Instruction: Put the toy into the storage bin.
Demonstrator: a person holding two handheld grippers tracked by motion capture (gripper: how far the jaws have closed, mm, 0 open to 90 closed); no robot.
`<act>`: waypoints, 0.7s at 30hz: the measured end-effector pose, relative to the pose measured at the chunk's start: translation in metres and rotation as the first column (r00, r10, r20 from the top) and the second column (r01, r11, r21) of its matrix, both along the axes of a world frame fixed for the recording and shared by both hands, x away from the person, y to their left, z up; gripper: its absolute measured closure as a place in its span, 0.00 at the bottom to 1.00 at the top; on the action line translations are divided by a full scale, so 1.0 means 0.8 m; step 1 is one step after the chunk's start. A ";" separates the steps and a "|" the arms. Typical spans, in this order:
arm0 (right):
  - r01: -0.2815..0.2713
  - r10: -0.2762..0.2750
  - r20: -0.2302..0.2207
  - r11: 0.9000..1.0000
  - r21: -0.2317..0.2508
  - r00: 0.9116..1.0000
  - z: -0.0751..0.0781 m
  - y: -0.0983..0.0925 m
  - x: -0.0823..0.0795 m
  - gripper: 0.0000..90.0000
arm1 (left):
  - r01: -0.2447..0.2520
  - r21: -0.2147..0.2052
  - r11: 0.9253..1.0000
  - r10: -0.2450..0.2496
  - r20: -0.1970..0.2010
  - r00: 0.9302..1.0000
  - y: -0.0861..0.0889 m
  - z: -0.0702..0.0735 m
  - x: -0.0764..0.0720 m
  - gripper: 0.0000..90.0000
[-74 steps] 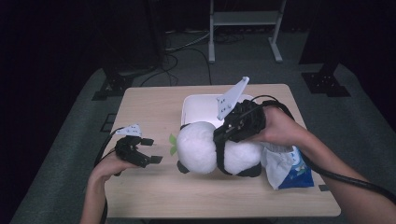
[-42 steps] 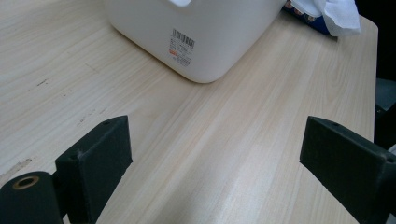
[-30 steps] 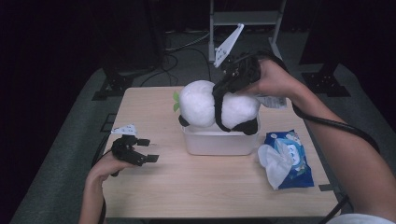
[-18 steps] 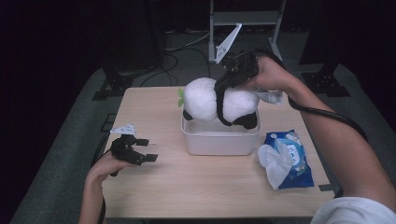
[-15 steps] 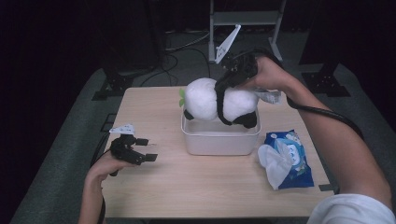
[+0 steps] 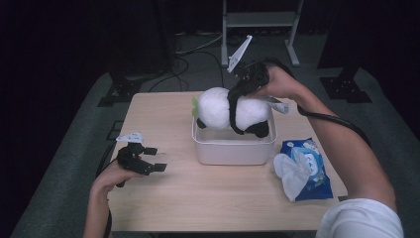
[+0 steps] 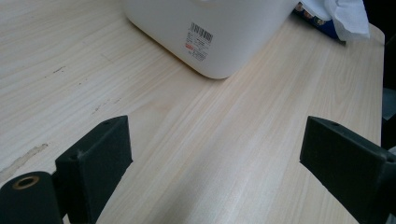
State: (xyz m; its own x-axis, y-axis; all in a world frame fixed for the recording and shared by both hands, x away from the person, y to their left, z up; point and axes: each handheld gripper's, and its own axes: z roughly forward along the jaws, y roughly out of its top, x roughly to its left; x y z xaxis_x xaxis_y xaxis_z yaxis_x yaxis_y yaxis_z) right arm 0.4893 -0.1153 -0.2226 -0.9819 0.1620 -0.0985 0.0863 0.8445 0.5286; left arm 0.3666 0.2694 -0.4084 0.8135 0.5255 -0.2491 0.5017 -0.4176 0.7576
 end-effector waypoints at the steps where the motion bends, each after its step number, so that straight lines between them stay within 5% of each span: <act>1: 0.004 -0.004 -0.007 1.000 -0.002 1.000 -0.003 0.001 0.001 0.91 | -0.001 -0.001 1.000 0.001 -0.001 1.000 0.000 0.000 0.000 0.09; 21: -0.025 0.021 -0.086 0.999 -0.046 0.996 -0.078 0.015 0.018 0.92 | -0.001 0.001 1.000 0.001 -0.009 1.000 0.002 -0.003 0.002 0.09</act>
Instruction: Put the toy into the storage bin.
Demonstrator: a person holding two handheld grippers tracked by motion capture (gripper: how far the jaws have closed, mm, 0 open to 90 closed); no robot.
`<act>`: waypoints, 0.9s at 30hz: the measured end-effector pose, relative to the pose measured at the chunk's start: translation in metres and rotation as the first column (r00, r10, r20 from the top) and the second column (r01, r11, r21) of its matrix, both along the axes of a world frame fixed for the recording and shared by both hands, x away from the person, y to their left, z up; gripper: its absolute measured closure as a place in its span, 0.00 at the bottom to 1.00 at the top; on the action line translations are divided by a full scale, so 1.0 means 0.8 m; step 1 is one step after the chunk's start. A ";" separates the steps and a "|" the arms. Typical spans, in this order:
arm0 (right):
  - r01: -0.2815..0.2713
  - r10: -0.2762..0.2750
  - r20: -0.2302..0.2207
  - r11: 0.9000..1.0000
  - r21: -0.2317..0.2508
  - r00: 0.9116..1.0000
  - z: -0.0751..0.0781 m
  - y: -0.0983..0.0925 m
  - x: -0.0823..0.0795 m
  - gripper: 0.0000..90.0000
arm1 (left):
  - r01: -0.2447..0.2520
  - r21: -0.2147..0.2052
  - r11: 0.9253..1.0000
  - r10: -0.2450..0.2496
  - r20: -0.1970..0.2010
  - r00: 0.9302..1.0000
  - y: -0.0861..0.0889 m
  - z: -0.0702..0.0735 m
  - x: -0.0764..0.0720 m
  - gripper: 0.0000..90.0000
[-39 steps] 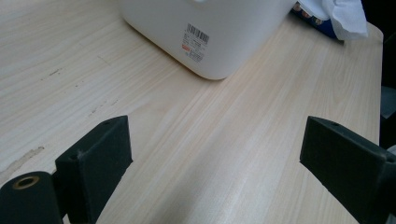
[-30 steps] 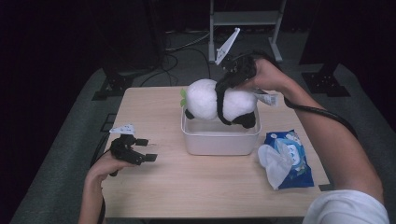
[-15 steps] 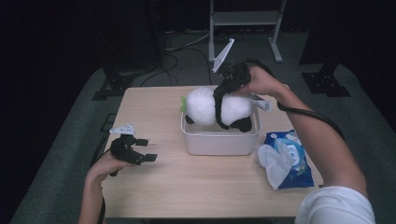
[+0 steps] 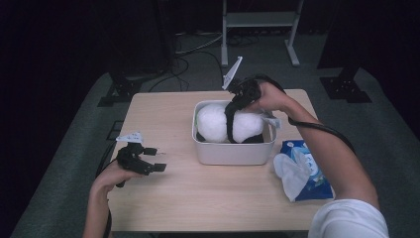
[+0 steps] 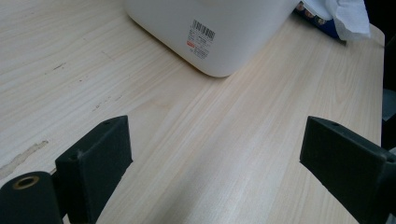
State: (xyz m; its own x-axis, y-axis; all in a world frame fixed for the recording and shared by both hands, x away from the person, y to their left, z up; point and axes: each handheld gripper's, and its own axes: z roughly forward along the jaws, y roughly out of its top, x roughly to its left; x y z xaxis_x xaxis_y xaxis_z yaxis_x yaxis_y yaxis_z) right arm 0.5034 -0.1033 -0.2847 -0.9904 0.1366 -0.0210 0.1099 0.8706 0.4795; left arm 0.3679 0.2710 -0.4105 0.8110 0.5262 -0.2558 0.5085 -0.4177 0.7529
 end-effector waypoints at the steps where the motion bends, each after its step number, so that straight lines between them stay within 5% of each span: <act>1: -0.001 0.001 -0.003 1.000 -0.005 1.000 -0.004 0.000 0.000 0.92 | -0.001 0.000 1.000 0.001 -0.001 1.000 0.000 0.000 0.000 0.09; 27: 0.007 -0.007 -0.070 1.000 0.003 0.998 -0.070 0.000 -0.006 0.93 | 0.012 0.003 1.000 -0.012 -0.004 1.000 -0.004 -0.002 0.002 0.09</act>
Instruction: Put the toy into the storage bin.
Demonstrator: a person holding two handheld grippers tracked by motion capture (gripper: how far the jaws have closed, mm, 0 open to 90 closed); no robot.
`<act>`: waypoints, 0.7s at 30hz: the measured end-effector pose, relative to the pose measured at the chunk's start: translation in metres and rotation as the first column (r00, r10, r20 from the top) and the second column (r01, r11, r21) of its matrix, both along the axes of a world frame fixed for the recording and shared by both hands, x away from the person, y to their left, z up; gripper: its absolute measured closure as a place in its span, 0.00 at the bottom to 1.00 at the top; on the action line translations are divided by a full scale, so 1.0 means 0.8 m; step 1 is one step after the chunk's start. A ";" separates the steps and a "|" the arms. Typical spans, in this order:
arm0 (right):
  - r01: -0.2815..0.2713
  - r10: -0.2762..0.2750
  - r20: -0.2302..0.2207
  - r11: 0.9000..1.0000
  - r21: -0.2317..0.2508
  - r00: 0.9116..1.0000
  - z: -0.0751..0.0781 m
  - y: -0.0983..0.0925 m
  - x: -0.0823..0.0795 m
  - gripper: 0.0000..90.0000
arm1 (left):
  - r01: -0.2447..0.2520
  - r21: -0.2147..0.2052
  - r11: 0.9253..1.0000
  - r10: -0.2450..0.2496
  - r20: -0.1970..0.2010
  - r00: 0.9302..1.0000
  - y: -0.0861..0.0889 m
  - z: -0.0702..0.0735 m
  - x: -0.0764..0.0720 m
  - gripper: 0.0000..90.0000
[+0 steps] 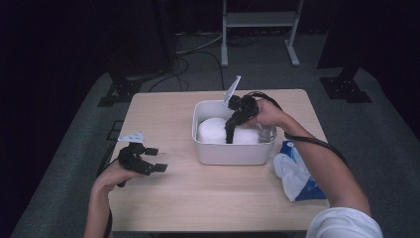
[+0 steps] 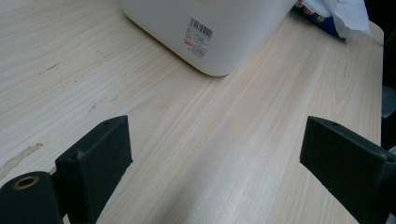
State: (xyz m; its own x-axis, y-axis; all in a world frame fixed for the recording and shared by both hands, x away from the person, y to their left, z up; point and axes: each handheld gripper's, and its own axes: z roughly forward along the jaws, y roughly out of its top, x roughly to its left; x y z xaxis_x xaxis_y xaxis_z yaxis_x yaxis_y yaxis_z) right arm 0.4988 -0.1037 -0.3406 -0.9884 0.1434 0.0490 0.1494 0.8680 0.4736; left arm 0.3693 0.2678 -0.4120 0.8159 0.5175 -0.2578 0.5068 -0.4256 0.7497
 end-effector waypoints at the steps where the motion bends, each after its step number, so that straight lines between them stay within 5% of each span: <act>1: -0.003 0.003 0.001 1.000 0.004 1.000 0.000 -0.001 -0.001 0.93 | 0.002 0.003 1.000 -0.002 -0.001 1.000 0.000 0.000 0.000 0.09; 21: -0.026 0.027 -0.012 0.999 0.024 1.000 0.000 0.001 -0.045 0.93 | 0.016 0.007 1.000 -0.015 -0.002 1.000 -0.006 -0.001 -0.001 0.09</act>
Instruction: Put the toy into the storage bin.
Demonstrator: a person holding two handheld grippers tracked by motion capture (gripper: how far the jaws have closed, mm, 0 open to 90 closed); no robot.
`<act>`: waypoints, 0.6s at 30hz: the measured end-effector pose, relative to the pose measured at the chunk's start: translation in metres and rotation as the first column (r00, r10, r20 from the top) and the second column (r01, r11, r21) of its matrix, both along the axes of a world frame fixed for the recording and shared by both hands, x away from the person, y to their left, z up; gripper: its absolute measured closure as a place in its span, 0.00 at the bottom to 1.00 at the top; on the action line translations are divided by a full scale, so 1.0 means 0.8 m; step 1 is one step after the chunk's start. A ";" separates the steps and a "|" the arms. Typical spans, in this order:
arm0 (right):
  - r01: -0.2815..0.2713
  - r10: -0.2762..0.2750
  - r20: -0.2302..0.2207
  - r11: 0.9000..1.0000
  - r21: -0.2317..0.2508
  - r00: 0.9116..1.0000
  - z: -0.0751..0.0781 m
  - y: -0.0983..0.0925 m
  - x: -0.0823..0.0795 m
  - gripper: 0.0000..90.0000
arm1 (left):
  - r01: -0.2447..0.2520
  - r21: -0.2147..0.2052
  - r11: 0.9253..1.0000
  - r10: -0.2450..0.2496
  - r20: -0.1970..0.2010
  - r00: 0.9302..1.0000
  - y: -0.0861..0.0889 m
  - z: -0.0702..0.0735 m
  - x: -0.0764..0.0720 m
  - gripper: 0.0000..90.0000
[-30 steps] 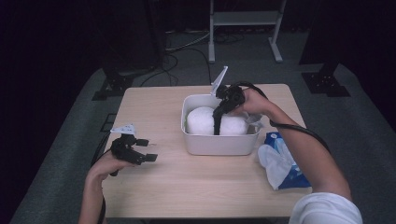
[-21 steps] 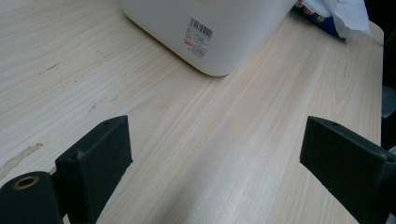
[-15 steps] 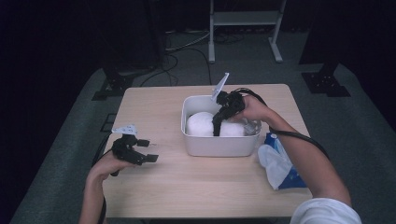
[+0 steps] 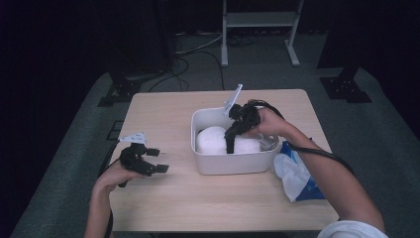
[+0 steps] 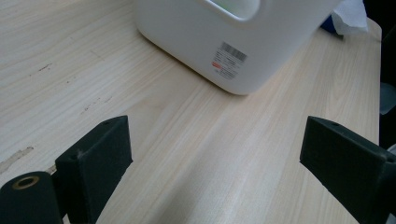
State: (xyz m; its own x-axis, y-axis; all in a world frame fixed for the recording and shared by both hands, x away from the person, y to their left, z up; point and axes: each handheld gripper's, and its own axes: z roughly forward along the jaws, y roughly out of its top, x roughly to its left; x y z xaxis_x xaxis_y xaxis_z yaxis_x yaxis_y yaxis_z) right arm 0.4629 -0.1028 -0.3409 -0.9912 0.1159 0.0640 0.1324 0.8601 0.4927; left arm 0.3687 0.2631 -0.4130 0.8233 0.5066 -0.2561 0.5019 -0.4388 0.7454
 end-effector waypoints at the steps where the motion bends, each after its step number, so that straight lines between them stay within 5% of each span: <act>1: -0.003 0.003 -0.004 1.000 -0.002 1.000 0.000 0.001 -0.003 0.93 | 0.002 0.002 1.000 -0.002 -0.001 1.000 0.000 0.000 0.000 0.09; 18: -0.012 0.013 -0.024 1.000 0.027 1.000 -0.003 0.007 -0.033 0.94 | 0.011 0.006 1.000 -0.011 0.002 1.000 -0.006 -0.001 -0.001 0.09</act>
State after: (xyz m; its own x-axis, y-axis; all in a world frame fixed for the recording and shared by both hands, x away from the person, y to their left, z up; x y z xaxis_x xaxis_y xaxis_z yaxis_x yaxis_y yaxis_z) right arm 0.4365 -0.0975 -0.3433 -0.9907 0.1012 0.0909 0.1337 0.8481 0.5126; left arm 0.3678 0.2585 -0.4138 0.8296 0.4988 -0.2511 0.4951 -0.4489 0.7439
